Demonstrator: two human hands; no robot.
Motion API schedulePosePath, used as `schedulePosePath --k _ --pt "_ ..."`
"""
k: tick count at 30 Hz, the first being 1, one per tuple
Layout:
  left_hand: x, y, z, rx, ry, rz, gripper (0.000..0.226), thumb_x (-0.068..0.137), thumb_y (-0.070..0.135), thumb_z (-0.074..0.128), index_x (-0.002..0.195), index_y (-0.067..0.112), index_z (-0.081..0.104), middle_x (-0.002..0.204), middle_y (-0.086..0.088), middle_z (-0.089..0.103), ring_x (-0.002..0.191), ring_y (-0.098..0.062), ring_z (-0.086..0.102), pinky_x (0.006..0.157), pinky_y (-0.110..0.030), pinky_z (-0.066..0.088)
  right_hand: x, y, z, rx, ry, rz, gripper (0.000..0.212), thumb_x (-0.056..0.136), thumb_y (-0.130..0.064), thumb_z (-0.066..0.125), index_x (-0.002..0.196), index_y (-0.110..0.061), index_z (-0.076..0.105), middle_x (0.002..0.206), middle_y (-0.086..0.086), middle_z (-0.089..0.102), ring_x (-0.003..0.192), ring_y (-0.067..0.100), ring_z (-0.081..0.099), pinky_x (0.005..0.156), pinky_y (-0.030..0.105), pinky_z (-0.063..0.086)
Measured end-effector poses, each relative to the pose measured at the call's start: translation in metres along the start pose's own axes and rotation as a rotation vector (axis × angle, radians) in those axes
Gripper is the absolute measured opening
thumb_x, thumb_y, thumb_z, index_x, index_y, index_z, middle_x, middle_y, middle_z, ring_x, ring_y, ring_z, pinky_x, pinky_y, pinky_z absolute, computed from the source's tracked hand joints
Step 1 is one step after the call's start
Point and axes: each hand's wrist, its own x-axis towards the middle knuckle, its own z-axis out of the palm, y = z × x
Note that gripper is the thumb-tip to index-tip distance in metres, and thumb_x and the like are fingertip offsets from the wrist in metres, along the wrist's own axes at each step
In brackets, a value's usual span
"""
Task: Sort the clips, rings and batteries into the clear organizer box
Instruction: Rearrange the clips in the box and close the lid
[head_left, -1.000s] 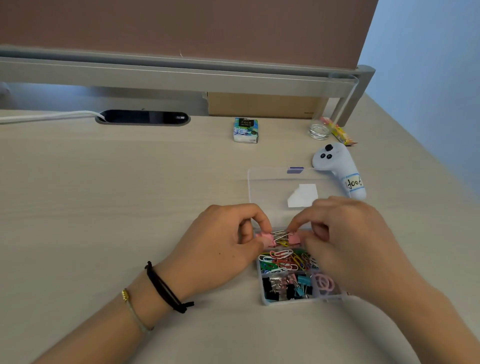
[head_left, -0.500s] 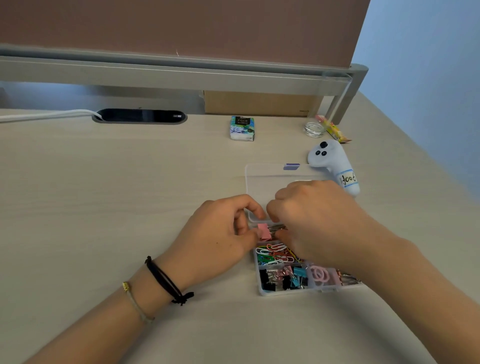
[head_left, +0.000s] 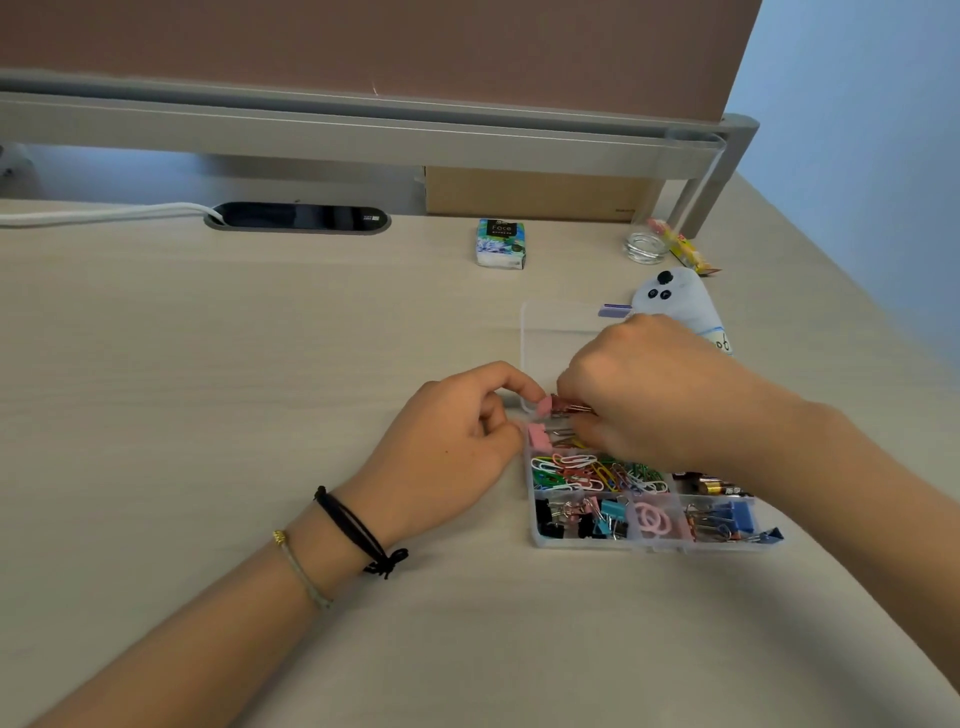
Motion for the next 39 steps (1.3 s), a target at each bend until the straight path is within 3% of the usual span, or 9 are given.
schedulePosePath --k 3,5,8,11,17,22,28,35,39 --pt "0.0 -0.001 -0.001 -0.003 0.022 -0.006 0.033 0.088 0.003 0.055 0.104 0.029 0.066 0.059 -0.001 0.057 0.057 -0.029 0.054 0.059 -0.031 0.044 -0.005 0.016 -0.001 0.25 0.041 0.146 0.018 0.085 -0.03 0.062 0.069 -0.024 0.062 0.061 -0.007 0.06 0.062 0.015 0.055 0.067 0.037 0.052" --pt "0.0 0.0 -0.002 0.032 0.059 0.01 0.031 0.088 0.005 0.058 0.103 0.03 0.067 0.06 0.005 0.056 0.051 -0.015 0.049 0.058 -0.025 0.04 -0.009 0.026 -0.001 0.437 0.061 0.248 0.008 0.084 -0.025 0.068 0.079 -0.022 0.074 0.066 -0.007 0.068 0.066 0.009 0.06 0.069 0.034 0.053" --pt "0.005 0.013 -0.003 0.1 0.095 0.059 0.017 0.088 0.015 0.068 0.097 0.029 0.071 0.063 0.011 0.058 0.05 -0.006 0.048 0.055 -0.019 0.036 -0.012 0.032 -0.002 0.628 0.074 0.286 0.008 0.084 -0.018 0.071 0.077 -0.018 0.073 0.069 -0.004 0.071 0.07 0.01 0.063 0.068 0.028 0.05" --pt "0.016 0.028 -0.002 -0.03 0.088 0.049 0.01 0.086 0.024 0.077 0.093 0.022 0.07 0.07 0.009 0.065 0.046 -0.003 0.055 0.052 -0.016 0.041 -0.013 0.031 -0.002 0.628 0.027 0.231 0.01 0.088 -0.022 0.067 0.079 -0.018 0.071 0.07 -0.004 0.07 0.071 0.012 0.064 0.072 0.038 0.052" --pt "0.031 0.037 -0.001 -0.067 0.097 0.08 0.041 0.075 0.02 0.087 0.11 0.031 0.069 0.094 0.005 0.071 0.063 -0.015 0.069 0.068 -0.032 0.06 -0.011 0.032 0.0 0.741 0.055 0.221 0.01 0.095 -0.02 0.063 0.088 -0.019 0.071 0.072 -0.002 0.071 0.068 0.01 0.063 0.067 0.029 0.049" --pt "0.035 0.037 -0.002 -0.075 0.121 0.113 0.033 0.077 0.018 0.085 0.105 0.03 0.073 0.09 0.002 0.069 0.063 -0.019 0.068 0.067 -0.035 0.06 -0.008 0.035 0.006 1.129 0.079 0.332 0.013 0.094 -0.014 0.066 0.089 -0.011 0.078 0.069 0.004 0.074 0.058 0.005 0.064 0.053 0.012 0.045" --pt "0.039 0.033 -0.019 -0.338 0.023 0.027 0.019 0.081 0.003 0.079 0.098 0.005 0.07 0.075 -0.016 0.07 0.061 -0.027 0.071 0.058 -0.031 0.06 -0.005 0.031 0.005 1.475 0.053 0.392 0.031 0.092 -0.024 0.063 0.087 0.004 0.075 0.073 0.016 0.074 0.061 0.019 0.069 0.056 0.024 0.056" --pt "0.045 0.012 -0.026 -0.336 -0.028 -0.231 0.009 0.086 0.004 0.074 0.093 0.006 0.07 0.07 -0.015 0.069 0.065 -0.028 0.066 0.052 -0.026 0.053 -0.009 0.023 0.004 0.681 -0.078 0.427 0.018 0.083 -0.021 0.069 0.067 -0.025 0.076 0.059 -0.015 0.068 0.062 0.001 0.063 0.064 0.022 0.055" --pt "0.046 0.006 -0.021 -0.303 -0.032 -0.261 0.01 0.086 0.006 0.074 0.094 0.007 0.068 0.078 -0.024 0.07 0.063 -0.025 0.067 0.054 -0.03 0.049 -0.009 0.008 0.003 0.465 -0.088 0.417 0.012 0.082 -0.024 0.064 0.08 -0.029 0.075 0.078 -0.01 0.069 0.077 0.015 0.065 0.07 0.036 0.058"
